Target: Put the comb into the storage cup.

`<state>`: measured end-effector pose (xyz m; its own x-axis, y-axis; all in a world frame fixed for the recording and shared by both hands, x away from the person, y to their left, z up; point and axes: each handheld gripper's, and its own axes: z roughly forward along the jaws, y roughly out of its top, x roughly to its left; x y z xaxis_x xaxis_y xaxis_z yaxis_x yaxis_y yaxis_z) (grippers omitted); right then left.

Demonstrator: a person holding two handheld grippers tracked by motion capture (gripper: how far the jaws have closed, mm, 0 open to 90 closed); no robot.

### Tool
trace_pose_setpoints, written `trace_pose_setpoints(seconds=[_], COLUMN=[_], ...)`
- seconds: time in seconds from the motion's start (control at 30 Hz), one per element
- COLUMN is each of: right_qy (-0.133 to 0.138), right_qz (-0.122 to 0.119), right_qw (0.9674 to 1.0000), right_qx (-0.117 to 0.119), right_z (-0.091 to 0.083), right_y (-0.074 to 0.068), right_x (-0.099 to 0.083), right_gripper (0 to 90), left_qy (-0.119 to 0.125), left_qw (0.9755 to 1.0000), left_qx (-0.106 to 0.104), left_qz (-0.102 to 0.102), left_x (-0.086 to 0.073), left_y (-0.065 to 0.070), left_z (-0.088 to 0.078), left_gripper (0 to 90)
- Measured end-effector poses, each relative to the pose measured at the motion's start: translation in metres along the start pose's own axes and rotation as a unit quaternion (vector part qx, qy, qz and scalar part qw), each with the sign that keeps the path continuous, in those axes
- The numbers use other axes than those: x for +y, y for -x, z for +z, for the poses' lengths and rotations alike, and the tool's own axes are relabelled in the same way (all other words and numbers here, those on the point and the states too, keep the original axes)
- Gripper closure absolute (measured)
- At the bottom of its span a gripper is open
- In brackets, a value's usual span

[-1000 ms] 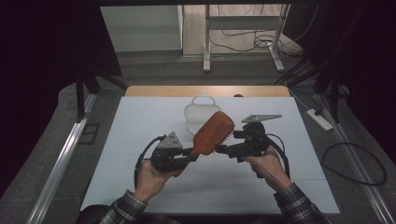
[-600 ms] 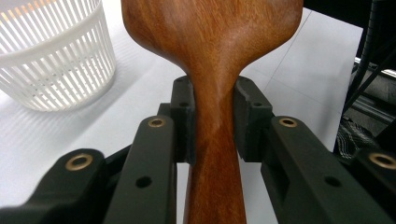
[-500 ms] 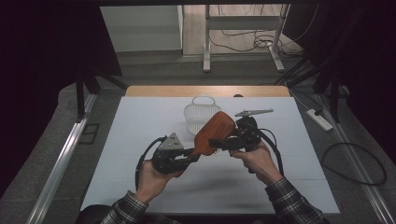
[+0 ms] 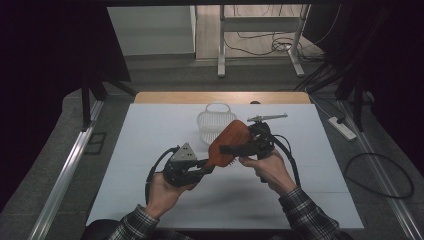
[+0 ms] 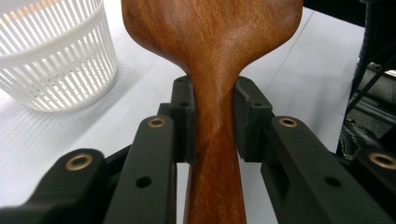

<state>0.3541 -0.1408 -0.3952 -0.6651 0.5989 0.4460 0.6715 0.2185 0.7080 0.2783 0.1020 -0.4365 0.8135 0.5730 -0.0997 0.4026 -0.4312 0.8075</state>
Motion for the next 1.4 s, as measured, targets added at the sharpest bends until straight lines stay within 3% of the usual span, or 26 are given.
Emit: trace_pose_setpoints(seconds=[0.27,0.5,0.63,0.8,1.0,1.17,1.37,1.4], right_qy=[0.019,0.023,0.011,-0.002,0.001,0.005,0.017,0.017], right_qz=[0.013,0.078,0.093,0.083,0.070,0.059,0.048,0.048], right_qw=[0.9997,0.9947,0.9928,0.9925,0.9932,0.9942,0.9948,0.9948], right_qx=[0.012,0.064,0.075,0.089,0.093,0.090,0.088,0.088], right_z=[-0.006,-0.009,-0.008,-0.006,-0.006,-0.007,-0.011,-0.011], right_y=[0.003,0.015,0.016,0.014,0.010,0.007,0.007,0.007], right_x=[0.000,-0.001,-0.001,-0.002,-0.002,-0.002,0.000,0.000], right_gripper=[26.7,41.1,45.9,52.5,56.3,56.8,56.8,56.8], left_qy=[0.000,-0.017,-0.026,-0.043,-0.047,-0.052,-0.057,-0.058], left_qw=[1.0000,0.9998,0.9996,0.9989,0.9985,0.9983,0.9981,0.9980], left_qx=[0.001,0.000,-0.005,-0.017,-0.030,-0.022,-0.016,-0.016], left_qz=[0.001,0.012,0.009,0.007,-0.002,-0.012,-0.016,-0.018], left_x=[0.000,-0.001,-0.001,-0.003,-0.003,-0.004,-0.004,-0.004], left_y=[0.000,0.001,0.000,-0.002,-0.005,-0.008,-0.010,-0.011], left_z=[0.000,0.005,0.007,0.013,0.015,0.015,0.015,0.015], left_gripper=[72.2,72.2,72.1,72.0,70.5,59.3,36.7,36.7])
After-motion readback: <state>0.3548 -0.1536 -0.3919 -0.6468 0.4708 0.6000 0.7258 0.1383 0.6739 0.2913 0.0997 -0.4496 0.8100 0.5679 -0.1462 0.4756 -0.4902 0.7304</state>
